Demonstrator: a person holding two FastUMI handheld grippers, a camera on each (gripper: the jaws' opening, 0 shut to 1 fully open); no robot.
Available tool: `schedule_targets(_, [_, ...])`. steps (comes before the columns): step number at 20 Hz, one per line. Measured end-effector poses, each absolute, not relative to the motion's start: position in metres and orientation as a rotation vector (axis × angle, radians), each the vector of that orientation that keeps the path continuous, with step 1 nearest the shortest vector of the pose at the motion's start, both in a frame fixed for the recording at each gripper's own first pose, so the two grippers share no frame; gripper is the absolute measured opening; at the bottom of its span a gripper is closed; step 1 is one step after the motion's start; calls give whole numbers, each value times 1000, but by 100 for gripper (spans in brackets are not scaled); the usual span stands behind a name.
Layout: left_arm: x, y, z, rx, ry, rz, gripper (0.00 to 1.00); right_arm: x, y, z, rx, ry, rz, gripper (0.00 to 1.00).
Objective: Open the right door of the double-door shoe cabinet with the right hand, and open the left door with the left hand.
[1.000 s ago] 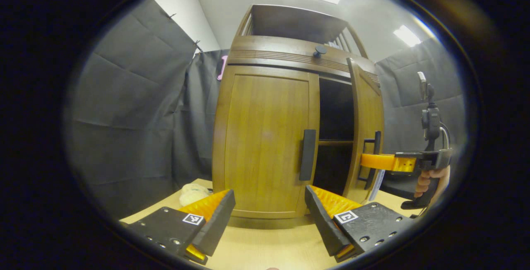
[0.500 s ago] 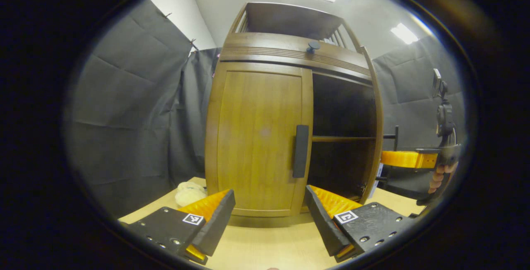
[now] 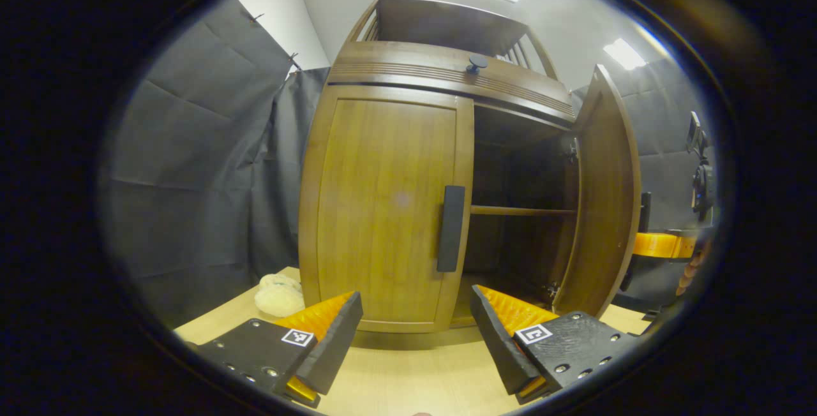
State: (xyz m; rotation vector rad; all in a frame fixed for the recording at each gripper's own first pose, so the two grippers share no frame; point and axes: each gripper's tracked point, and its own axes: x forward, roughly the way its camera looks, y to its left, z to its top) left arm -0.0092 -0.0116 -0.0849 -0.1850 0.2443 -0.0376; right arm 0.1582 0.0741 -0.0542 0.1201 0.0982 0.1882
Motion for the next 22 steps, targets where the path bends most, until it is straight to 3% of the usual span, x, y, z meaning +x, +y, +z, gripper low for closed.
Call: schedule_targets(22, [-3, -48, -102, -293, 287, -133, 98, 115, -23, -50, 114, 86, 37, 15])
